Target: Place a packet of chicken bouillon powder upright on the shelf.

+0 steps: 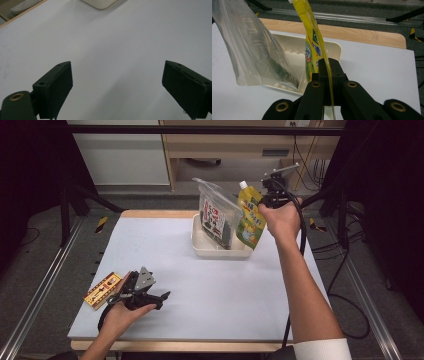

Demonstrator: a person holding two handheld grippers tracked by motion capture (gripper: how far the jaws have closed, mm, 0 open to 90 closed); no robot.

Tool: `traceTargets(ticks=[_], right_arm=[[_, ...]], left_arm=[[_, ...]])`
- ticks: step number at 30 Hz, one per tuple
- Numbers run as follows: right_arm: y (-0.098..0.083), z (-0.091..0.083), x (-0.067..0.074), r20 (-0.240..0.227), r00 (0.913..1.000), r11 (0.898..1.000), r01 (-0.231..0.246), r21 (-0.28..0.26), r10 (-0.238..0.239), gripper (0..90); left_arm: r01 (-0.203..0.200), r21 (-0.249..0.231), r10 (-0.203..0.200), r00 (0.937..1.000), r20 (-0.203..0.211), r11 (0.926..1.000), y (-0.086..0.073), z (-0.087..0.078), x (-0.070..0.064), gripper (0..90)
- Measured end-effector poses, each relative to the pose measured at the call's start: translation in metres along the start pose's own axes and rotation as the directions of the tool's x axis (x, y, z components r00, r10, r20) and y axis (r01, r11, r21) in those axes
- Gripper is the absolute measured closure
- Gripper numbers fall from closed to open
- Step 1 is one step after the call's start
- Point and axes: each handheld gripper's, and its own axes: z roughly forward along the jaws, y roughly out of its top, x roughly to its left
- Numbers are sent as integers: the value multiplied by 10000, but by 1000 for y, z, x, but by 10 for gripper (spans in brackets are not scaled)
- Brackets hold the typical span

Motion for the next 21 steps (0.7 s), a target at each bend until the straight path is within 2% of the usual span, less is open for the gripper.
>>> traceTargets(ticks=[7, 13, 21], right_arm=[[6, 14, 1, 86, 9995, 9995, -289, 125, 288, 900], [9, 20, 1, 314, 9991, 9994, -297, 190, 290, 900], [15, 28, 6, 325, 9990, 9989, -330, 325, 320, 900]], left_arm=[[-18, -6, 18, 10000, 27, 10000, 0, 0, 0, 95], [-71, 27, 70, 9999, 83, 10000, 0, 1, -1, 96], [-93, 70, 93, 9999, 87, 9999, 1, 2, -2, 95]])
